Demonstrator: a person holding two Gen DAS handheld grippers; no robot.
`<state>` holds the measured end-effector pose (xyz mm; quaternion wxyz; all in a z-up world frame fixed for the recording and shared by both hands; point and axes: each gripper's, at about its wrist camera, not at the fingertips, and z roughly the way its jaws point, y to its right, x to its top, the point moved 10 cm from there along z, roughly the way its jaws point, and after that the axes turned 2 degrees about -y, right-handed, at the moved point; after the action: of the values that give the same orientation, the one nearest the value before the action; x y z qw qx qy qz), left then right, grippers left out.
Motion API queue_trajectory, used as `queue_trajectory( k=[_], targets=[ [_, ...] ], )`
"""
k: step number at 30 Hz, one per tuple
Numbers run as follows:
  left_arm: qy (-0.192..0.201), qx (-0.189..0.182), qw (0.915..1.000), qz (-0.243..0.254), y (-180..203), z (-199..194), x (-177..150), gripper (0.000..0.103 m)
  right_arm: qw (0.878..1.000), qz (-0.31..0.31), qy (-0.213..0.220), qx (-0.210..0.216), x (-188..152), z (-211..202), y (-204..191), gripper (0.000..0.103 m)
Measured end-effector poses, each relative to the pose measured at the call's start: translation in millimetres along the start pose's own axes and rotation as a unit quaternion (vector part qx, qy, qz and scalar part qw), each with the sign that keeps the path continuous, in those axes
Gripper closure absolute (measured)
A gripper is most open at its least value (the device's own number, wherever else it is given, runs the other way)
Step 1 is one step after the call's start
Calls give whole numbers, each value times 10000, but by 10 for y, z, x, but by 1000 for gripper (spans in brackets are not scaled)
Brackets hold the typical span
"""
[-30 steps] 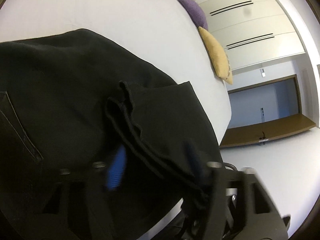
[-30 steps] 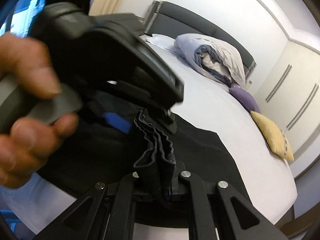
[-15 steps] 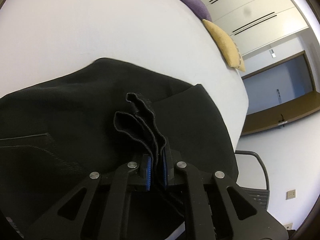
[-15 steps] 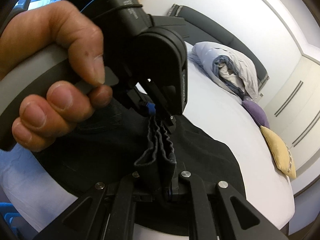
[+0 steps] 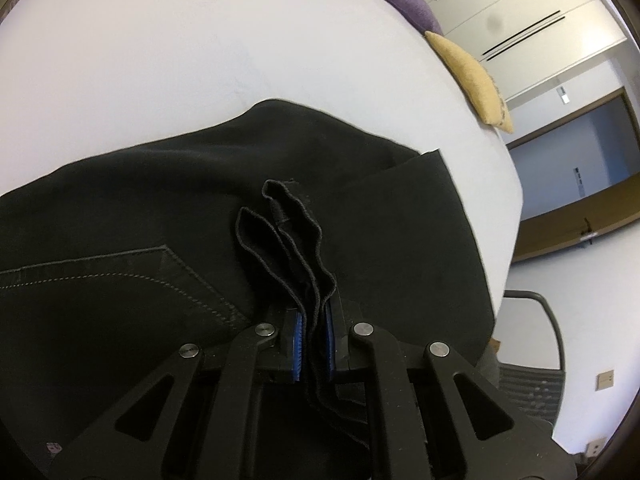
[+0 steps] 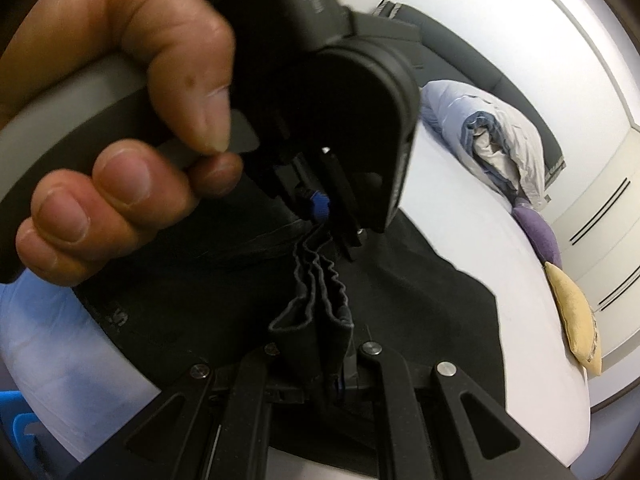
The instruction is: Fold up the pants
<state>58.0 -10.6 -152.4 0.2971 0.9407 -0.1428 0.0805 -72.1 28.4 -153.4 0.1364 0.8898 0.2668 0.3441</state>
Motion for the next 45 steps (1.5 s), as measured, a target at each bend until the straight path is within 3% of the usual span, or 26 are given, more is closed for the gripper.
queue_trajectory(
  k=[6, 9, 10, 11, 13, 14, 18, 20, 23, 25, 27, 30, 32, 35, 37, 38, 43, 45],
  targets=[
    [0, 177, 9998, 62, -43, 99, -32, 94, 9996, 68, -157, 227, -55, 152, -59, 91],
    [1, 221, 9997, 65, -57, 114, -43, 93, 9981, 367, -213, 444, -59, 204, 98, 90],
    [-1, 225, 9997, 75, -52, 102, -46, 93, 9968, 501, -221, 589, -78, 183, 142, 84],
    [7, 291, 9995, 88, -61, 70, -52, 91, 9953, 636, -213, 700, -87, 157, 213, 67],
    [70, 443, 9989, 115, -43, 27, -13, 88, 9894, 1015, -171, 1027, -128, 65, 390, 42],
    [131, 561, 9982, 146, -63, -32, -8, 87, 9847, 1180, -153, 1272, -144, 10, 451, 41],
    [312, 1239, 9917, 122, -216, -197, 29, 87, 9585, 1908, -23, 2116, -214, -194, 995, 43],
    [458, 1467, 9881, 40, -272, -281, 57, 87, 9387, 2335, 43, 2534, -242, -199, 1397, 54],
    [805, 1348, 9874, 217, -53, -398, 89, 87, 9097, 2753, 221, 3102, -266, -233, 1947, 54],
    [890, 1208, 9876, 468, 165, -382, 91, 87, 9044, 2737, 488, 3237, -162, -336, 2197, 54],
    [795, 917, 9906, 638, 379, -225, 46, 87, 8979, 2799, 452, 3368, -127, -232, 2386, 54],
    [428, 712, 9931, 822, 609, 105, -124, 87, 8679, 3239, 256, 3757, -177, 119, 2450, 54],
    [233, 737, 9927, 924, 672, 306, -298, 87, 8357, 3677, 131, 4077, -219, 443, 2472, 54],
    [243, 733, 9936, 824, 609, 453, -383, 87, 8087, 3938, -123, 4367, -311, 781, 2365, 54],
    [370, 598, 9941, 821, 559, 421, -433, 87, 8029, 4039, -590, 4344, -506, 1046, 2195, 54],
    [385, 580, 9941, 834, 524, 410, -455, 87, 7941, 4070, -786, 4445, -607, 1121, 2119, 55],
    [538, 475, 9947, 740, 438, 382, -579, 87, 7752, 4104, -704, 4751, -866, 860, 2028, 57],
    [557, 420, 9953, 677, 431, 394, -587, 87, 7736, 3978, -749, 4874, -1025, 659, 1916, 57]
  ],
)
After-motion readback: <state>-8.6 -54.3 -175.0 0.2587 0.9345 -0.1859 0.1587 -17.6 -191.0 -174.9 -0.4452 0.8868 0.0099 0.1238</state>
